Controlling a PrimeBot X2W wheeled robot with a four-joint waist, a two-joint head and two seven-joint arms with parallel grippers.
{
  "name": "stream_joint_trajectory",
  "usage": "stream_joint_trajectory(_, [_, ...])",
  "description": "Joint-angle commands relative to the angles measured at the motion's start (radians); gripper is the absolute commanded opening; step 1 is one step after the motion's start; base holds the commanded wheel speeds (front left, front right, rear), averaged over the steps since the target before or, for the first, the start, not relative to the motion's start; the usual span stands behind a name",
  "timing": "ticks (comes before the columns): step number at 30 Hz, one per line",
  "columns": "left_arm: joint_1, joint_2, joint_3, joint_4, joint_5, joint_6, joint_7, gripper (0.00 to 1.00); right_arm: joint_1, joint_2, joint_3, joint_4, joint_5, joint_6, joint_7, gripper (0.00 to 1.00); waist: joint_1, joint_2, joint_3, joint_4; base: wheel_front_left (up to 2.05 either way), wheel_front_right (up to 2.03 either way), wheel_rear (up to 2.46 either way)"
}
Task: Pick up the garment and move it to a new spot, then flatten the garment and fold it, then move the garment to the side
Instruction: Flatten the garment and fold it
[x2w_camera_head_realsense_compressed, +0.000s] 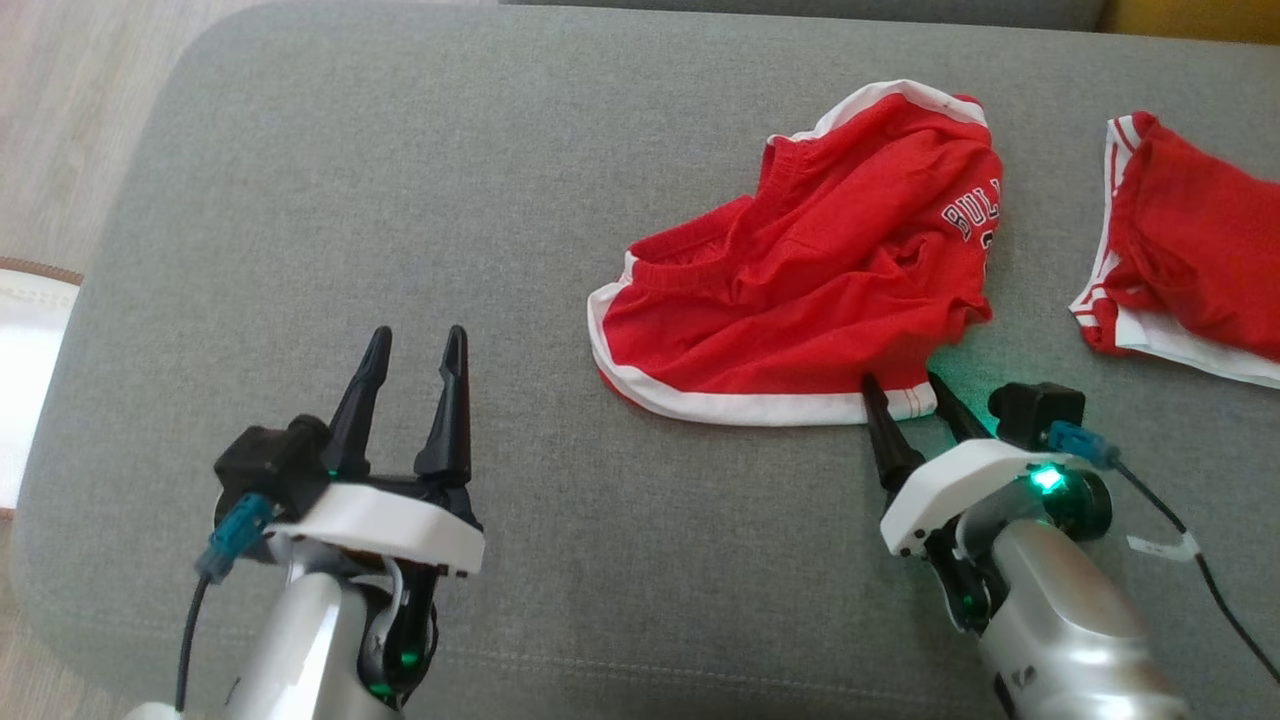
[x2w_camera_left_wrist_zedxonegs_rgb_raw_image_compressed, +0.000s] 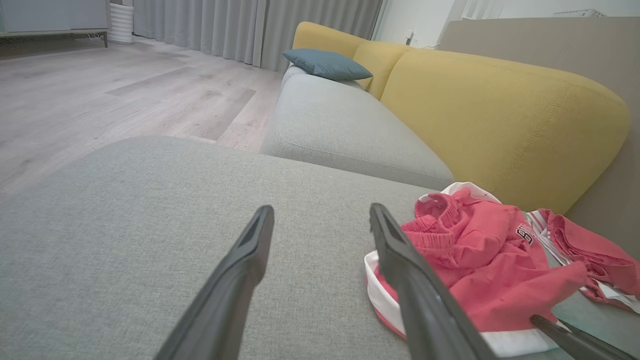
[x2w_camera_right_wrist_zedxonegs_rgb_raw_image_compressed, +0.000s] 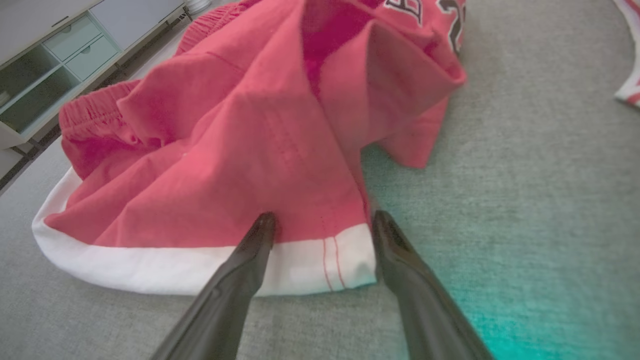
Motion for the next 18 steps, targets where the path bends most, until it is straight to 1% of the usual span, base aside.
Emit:
stream_joint_trajectory(1, [-0.039,0.009,0.028,-0.032,0.001,0.008,-0.012,1.0,-0.015,0.007,0.033,0.003,0.008,0.003,-0.003,0.38,0.0,0.0,0.0,0.0,0.0,0.0,0.0])
stream_joint_trajectory(2, [-0.04,0.009,0.029,-0.032,0.001,0.008,-0.012,1.0,-0.019,0.007,0.038,0.011,0.012,0.003,-0.006,0.0,0.0,0.0,0.0,0.0,0.0,0.0,0.0])
stream_joint_trajectory(5, [-0.041,0.009,0.036,-0.032,0.001,0.009,-0.012,1.0,-0.028,0.007,0.06,0.027,0.025,0.003,-0.016,0.0,0.0,0.0,0.0,-0.006,0.0,0.0,0.0])
stream_joint_trajectory(9, [-0.039,0.009,0.043,-0.033,0.002,0.011,-0.012,1.0,-0.042,0.007,0.03,0.055,0.027,0.003,-0.046,0.0,0.0,0.0,-0.006,-0.019,0.0,0.0,0.0])
stream_joint_trajectory(14, [-0.031,0.009,0.049,-0.034,0.003,0.012,-0.012,1.0,-0.046,0.005,-0.073,0.079,0.009,0.003,-0.076,0.0,0.0,0.0,-0.022,-0.042,0.0,0.0,0.0])
stream_joint_trajectory(18, [-0.023,0.009,0.057,-0.035,0.005,0.011,-0.012,1.0,-0.026,-0.024,-0.171,0.064,-0.021,0.003,-0.088,0.0,0.0,0.0,-0.036,-0.067,0.0,0.0,0.0])
